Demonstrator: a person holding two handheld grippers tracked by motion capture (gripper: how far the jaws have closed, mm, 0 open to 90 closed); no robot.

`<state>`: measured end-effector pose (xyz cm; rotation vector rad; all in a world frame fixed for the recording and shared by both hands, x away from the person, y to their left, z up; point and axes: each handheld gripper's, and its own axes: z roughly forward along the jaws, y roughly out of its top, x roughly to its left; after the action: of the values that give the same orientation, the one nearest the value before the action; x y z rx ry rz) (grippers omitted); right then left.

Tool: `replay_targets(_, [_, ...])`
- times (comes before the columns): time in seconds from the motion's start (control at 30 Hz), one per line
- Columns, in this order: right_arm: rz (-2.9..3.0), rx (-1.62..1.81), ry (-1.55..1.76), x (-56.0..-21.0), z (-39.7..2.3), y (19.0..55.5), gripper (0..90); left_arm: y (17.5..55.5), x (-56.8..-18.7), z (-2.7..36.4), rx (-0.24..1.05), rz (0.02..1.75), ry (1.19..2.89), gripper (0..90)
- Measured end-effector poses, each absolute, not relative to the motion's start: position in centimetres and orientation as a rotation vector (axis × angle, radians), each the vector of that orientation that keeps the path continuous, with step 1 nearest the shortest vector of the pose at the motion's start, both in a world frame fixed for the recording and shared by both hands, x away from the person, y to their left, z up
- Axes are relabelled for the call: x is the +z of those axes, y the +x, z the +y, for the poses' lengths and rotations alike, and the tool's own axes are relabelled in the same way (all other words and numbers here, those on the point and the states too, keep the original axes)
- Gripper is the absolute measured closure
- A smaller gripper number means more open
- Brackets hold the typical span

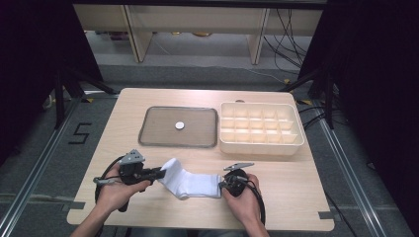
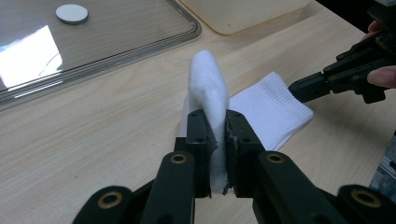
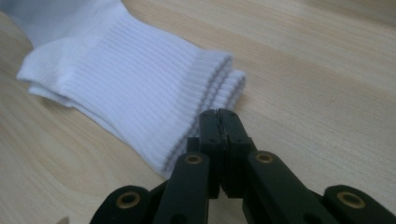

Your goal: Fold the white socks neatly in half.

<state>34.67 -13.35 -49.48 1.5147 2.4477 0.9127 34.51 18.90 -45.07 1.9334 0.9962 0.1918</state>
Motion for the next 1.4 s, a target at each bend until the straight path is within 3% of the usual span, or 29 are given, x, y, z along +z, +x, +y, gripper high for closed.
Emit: replay_targets(1.4, [2.442, 0.914, 1.505, -49.5, -13.1, 34.6, 89.5, 34.3, -44.8, 16.7, 0.19, 0.948, 1.941, 81.0])
